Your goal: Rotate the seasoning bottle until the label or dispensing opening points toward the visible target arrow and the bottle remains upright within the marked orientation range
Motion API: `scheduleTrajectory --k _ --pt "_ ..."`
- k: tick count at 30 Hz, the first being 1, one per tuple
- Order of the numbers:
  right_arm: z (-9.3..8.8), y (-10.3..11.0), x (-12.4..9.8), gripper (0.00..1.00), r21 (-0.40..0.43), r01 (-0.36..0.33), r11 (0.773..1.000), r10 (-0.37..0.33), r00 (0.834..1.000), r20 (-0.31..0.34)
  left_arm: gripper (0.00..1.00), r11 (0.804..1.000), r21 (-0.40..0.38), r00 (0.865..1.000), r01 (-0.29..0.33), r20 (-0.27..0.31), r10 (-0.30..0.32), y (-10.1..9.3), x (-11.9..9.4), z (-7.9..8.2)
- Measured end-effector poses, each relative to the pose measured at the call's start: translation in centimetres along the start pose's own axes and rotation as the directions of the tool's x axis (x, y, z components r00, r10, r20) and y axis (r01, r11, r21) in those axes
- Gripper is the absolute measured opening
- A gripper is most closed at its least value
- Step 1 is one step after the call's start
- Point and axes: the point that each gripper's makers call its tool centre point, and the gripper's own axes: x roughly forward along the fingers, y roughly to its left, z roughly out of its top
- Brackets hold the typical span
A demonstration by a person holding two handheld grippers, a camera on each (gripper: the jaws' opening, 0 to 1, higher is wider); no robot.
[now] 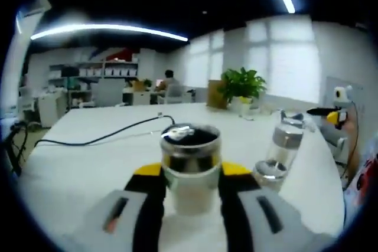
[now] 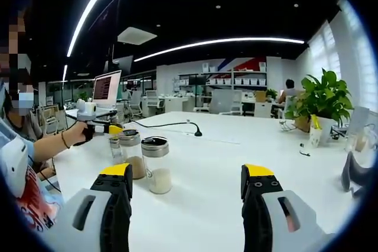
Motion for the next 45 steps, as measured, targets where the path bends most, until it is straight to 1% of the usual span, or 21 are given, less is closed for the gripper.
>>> scheduleTrajectory --k 2,6,10,13,16,18,22,23,26,28,31,36,42,45 --pt "0.0 -0.1 0.0 0.77 0.002 0.003 1.0 -0.003 1.0 0.002 0.36 0.999 0.029 1.0 0.014 -0.013 -0.013 -0.8 -0.6 -0.7" --pt "0.0 -0.1 0.0 0.77 0.003 0.004 1.0 -0.004 1.0 0.001 0.36 0.998 0.046 0.999 0.037 -0.017 -0.036 -2.1 -1.5 -1.8" --pt "0.1 -0.1 0.0 0.78 0.003 0.006 1.0 -0.006 1.0 0.005 0.36 0.997 0.054 0.999 0.046 -0.03 -0.045 -2.5 -1.6 -3.0" --pt "0.1 -0.2 0.0 0.84 -0.032 0.03 0.999 -0.03 1.0 -0.007 0.36 0.998 0.045 0.998 0.053 -0.046 -0.051 -2.6 -1.6 -3.8" --pt "0.2 -0.2 0.0 0.86 -0.04 0.03 0.999 -0.031 1.0 -0.001 0.36 0.997 0.041 0.996 0.068 -0.057 -0.066 -3.0 -1.5 -4.4" --pt "0.4 -0.1 0.0 0.88 -0.038 0.026 0.999 -0.026 1.0 0.009 0.36 0.996 0.045 0.996 0.072 -0.059 -0.069 -3.1 -1.5 -4.5" --pt "0.3 -0.1 0.1 0.97 -0.048 0.036 0.998 -0.036 0.999 0.0 0.36 0.996 0.039 0.995 0.078 -0.058 -0.075 -3.3 -1.4 -4.6" --pt "0.4 -0.2 0.1 0.98 -0.054 0.039 0.998 -0.039 0.999 0.002 0.36 0.997 0.036 0.996 0.072 -0.061 -0.069 -3.2 -1.4 -4.7" --pt "0.6 -0.4 0.0 0.99 -0.064 0.054 0.997 -0.053 0.999 0.011 0.36 0.997 0.04 0.995 0.066 -0.072 -0.063 -3.1 -1.4 -5.2" --pt "0.7 -0.5 -0.1 0.99 -0.065 0.063 0.996 -0.062 0.998 0.015 0.36 0.997 0.035 0.996 0.064 -0.064 -0.062 -3.1 -1.4 -5.1" --pt "0.8 -0.6 -0.2 0.99 -0.067 0.067 0.995 -0.066 0.998 0.02 0.36 0.997 0.047 0.997 0.058 -0.061 -0.055 -3.1 -1.4 -5.1" --pt "0.7 -0.6 -0.2 0.99 -0.054 0.066 0.996 -0.065 0.998 0.019 0.36 0.995 0.086 0.996 0.052 -0.079 -0.045 -3.4 -1.7 -5.5" --pt "0.6 -0.6 -0.2 0.99 -0.053 0.058 0.997 -0.057 0.998 0.016 0.36 0.995 0.086 0.998 0.043 -0.053 -0.039 -3.3 -1.6 -5.4" --pt "0.7 -0.5 -0.2 0.98 -0.053 0.054 0.997 -0.053 0.998 0.017 0.36 0.996 0.085 0.998 0.04 -0.053 -0.036 -3.2 -1.5 -5.4"
